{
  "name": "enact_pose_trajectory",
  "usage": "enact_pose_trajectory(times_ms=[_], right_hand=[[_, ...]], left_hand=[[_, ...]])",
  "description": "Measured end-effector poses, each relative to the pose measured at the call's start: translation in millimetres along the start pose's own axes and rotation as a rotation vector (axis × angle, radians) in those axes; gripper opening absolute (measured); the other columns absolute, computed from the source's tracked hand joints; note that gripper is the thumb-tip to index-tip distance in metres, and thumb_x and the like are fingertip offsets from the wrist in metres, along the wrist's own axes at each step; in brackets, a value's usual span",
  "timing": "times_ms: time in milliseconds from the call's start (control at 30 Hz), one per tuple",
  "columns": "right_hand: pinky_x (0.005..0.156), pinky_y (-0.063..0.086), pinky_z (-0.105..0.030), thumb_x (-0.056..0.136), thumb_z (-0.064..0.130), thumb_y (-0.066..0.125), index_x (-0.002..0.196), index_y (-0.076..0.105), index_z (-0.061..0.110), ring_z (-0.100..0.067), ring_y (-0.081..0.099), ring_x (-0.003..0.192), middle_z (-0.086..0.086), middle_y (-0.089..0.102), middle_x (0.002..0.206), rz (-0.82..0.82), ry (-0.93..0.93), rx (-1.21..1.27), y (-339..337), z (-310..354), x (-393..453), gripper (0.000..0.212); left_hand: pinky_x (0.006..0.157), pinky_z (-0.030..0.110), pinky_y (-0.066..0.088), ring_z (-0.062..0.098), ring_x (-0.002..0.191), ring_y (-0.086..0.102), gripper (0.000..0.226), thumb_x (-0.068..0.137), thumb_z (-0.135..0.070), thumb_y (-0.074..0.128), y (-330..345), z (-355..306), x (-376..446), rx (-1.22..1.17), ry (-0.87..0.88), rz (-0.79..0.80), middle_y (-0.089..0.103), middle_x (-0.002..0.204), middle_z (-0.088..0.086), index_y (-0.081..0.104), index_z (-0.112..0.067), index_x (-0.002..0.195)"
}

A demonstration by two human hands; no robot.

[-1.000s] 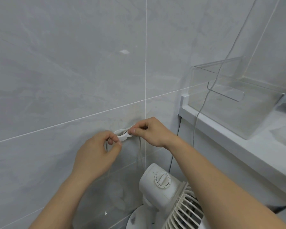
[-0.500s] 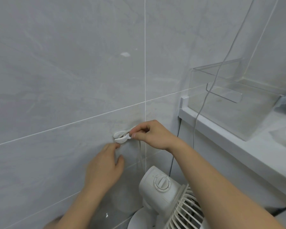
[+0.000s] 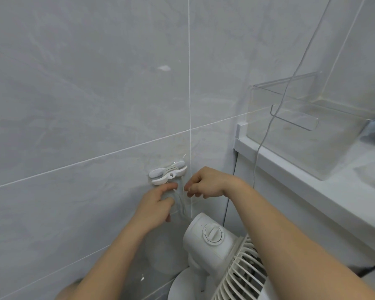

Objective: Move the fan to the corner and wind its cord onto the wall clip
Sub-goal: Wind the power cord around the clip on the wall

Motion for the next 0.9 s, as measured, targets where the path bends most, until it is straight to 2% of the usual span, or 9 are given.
enact_pose_trajectory(times_ms=[133, 267, 367, 533, 700, 767, 800, 867, 900], right_hand=[[0.073, 0.057, -0.027, 0.089, 0.02, 0.066, 0.103, 0.079, 0.009, -0.014, 0.068, 0.084, -0.006, 0.079, 0.102, -0.019, 0.002, -0.008, 1.1, 3.1, 3.1, 0.022], [0.07, 0.054, -0.023, 0.088, 0.022, 0.072, 0.099, 0.08, 0.013, -0.007, 0.064, 0.075, 0.005, 0.074, 0.085, 0.0, -0.02, 0.023, 3.7, 7.5, 2.4, 0.016], [0.071, 0.053, -0.022, 0.089, 0.026, 0.074, 0.106, 0.08, 0.016, -0.006, 0.062, 0.078, 0.007, 0.072, 0.089, 0.033, -0.051, 0.004, 6.2, 9.3, 1.1, 0.021], [0.071, 0.048, -0.021, 0.093, 0.034, 0.07, 0.113, 0.074, 0.019, -0.005, 0.059, 0.078, 0.011, 0.068, 0.088, 0.045, -0.064, -0.015, 10.9, 8.3, 3.7, 0.024], [0.067, 0.047, -0.02, 0.1, 0.032, 0.058, 0.088, 0.074, 0.017, -0.011, 0.059, 0.08, 0.001, 0.07, 0.091, 0.04, -0.058, -0.029, 7.9, 8.5, 4.1, 0.025], [0.068, 0.046, -0.022, 0.103, 0.032, 0.051, 0.086, 0.069, 0.014, -0.015, 0.061, 0.08, -0.001, 0.071, 0.085, 0.025, -0.032, -0.015, 7.7, 9.2, 5.7, 0.03], [0.071, 0.048, -0.025, 0.105, 0.032, 0.048, 0.086, 0.065, 0.014, -0.017, 0.063, 0.08, -0.001, 0.072, 0.082, 0.022, -0.015, 0.011, 8.6, 9.9, 5.9, 0.031], [0.078, 0.049, -0.03, 0.106, 0.032, 0.044, 0.087, 0.06, 0.013, -0.022, 0.065, 0.08, -0.003, 0.071, 0.079, 0.007, 0.005, 0.041, 9.1, 12.1, 7.5, 0.032], [0.078, 0.049, -0.031, 0.106, 0.035, 0.044, 0.089, 0.061, 0.01, -0.023, 0.065, 0.078, -0.005, 0.07, 0.08, -0.008, 0.014, 0.03, 8.2, 12.7, 7.9, 0.034]], left_hand=[[0.059, 0.027, 0.046, 0.018, 0.049, 0.062, 0.044, 0.086, -0.011, 0.055, 1.9, 0.0, 1.5, -0.079, 0.011, 0.019, 0.074, 0.098, 0.005, 0.065, -0.036, 0.121], [0.06, 0.027, 0.046, 0.022, 0.052, 0.058, 0.042, 0.092, -0.009, 0.053, 3.5, -0.5, 1.6, -0.17, -0.011, 0.057, 0.062, 0.062, 0.015, 0.064, -0.033, 0.124], [0.058, 0.028, 0.045, 0.02, 0.051, 0.055, 0.042, 0.095, -0.009, 0.051, 4.8, 0.1, -0.3, -0.267, -0.037, 0.087, 0.056, 0.054, 0.012, 0.063, -0.03, 0.129], [0.051, 0.02, 0.042, 0.016, 0.048, 0.048, 0.042, 0.097, -0.01, 0.049, 5.0, -4.2, -6.1, -0.335, -0.019, 0.076, 0.049, 0.048, 0.006, 0.062, -0.031, 0.131], [0.061, 0.027, 0.047, 0.017, 0.054, 0.06, 0.046, 0.097, -0.009, 0.048, 4.7, -10.4, -12.7, -0.329, -0.008, 0.11, 0.064, 0.063, 0.006, 0.058, -0.034, 0.135], [0.067, 0.031, 0.051, 0.017, 0.066, 0.071, 0.047, 0.097, -0.013, 0.049, 1.0, -12.5, -16.0, -0.163, 0.052, 0.1, 0.073, 0.092, -0.006, 0.054, -0.038, 0.136], [0.071, 0.032, 0.052, 0.015, 0.071, 0.071, 0.044, 0.096, -0.018, 0.051, -3.4, -14.5, -17.6, 0.041, 0.126, 0.055, 0.071, 0.095, -0.012, 0.055, -0.04, 0.134], [0.073, 0.031, 0.048, 0.008, 0.073, 0.061, 0.034, 0.094, -0.026, 0.054, -12.6, -19.9, -24.0, 0.406, 0.267, -0.112, 0.063, 0.081, -0.017, 0.06, -0.039, 0.125], [0.071, 0.028, 0.046, 0.006, 0.072, 0.057, 0.028, 0.093, -0.027, 0.055, -17.2, -24.6, -27.7, 0.429, 0.326, -0.194, 0.062, 0.079, -0.018, 0.064, -0.037, 0.118]])
Point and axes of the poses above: each hand's wrist, its own x-axis towards the middle knuckle, its own y-axis out of the palm, z = x × y, the point moved 5 cm from there along x, towards the middle knuckle
